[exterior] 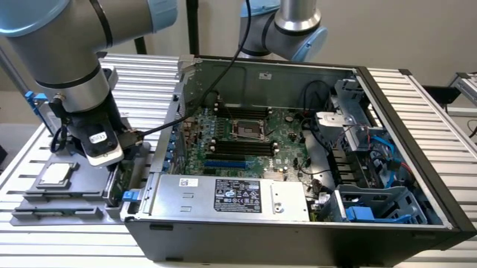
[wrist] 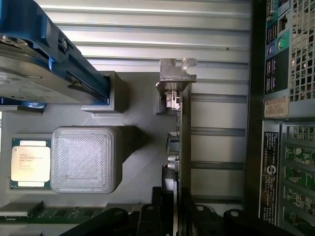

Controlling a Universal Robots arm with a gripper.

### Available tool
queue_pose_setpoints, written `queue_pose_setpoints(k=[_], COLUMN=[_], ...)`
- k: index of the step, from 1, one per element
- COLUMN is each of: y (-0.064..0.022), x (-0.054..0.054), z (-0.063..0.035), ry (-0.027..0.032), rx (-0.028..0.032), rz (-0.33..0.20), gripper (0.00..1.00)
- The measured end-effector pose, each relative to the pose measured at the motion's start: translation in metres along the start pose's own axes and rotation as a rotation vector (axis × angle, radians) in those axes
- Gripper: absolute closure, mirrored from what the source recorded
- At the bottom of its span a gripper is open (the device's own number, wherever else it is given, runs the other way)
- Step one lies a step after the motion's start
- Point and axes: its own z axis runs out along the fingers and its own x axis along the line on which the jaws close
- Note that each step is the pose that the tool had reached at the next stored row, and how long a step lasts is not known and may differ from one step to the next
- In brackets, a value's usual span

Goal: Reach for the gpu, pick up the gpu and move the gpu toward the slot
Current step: 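Pick up the gpu and move the gpu toward the slot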

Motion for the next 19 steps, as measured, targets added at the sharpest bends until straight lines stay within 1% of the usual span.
queue_pose_setpoints(k=[5, 8, 12, 17, 19], y=[0.0001, 0.0003, 0.0009, 0.0015, 0.0018], x=[0.0, 0.0, 0.0, -0.001, -0.003], z=[-0.0039, -0.0102, -0.0263, -0.0488, -0.0578], ry=[0.0111, 0.0168, 0.0216, 0.0245, 0.0248], rx=[-0.0002, -0.0003, -0.0004, -0.0004, -0.0006], rz=[-0.003, -0.004, -0.005, -0.006, -0.006], gripper=[0.73, 0.73, 0.73, 0.73, 0.73])
